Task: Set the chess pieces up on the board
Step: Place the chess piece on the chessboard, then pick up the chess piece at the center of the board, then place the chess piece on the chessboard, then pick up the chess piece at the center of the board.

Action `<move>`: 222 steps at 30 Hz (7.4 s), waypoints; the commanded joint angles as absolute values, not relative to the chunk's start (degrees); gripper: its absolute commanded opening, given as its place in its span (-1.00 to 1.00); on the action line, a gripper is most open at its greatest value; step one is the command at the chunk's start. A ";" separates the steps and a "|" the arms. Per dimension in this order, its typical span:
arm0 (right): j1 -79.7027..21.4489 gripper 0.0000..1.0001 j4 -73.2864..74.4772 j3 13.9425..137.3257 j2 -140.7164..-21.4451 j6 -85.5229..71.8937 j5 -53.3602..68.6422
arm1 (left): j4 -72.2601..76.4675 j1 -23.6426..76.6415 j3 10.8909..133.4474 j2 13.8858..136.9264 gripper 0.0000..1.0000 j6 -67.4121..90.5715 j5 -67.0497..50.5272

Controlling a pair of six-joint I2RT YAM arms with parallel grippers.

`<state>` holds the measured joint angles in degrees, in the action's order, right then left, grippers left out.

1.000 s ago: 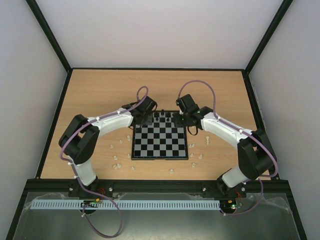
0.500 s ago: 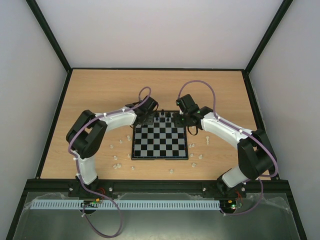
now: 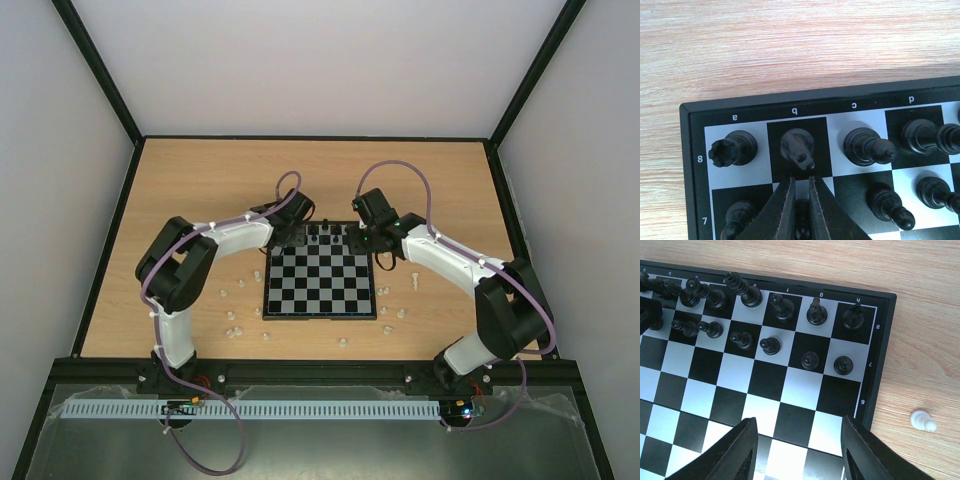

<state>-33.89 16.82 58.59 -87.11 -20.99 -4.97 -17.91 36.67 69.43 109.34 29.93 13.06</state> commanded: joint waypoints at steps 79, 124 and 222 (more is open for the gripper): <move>-21.21 -0.52 17.05 55.71 -96.74 -23.04 -8.23 | -10.90 37.35 54.63 85.93 0.99 28.12 8.35; -48.15 -0.86 25.66 46.92 -81.86 -33.66 -10.91 | -12.04 37.27 55.63 87.86 0.99 28.03 11.34; -40.27 -0.87 31.01 43.89 -80.57 -39.22 -14.91 | -11.69 37.43 54.83 86.75 0.99 28.01 9.58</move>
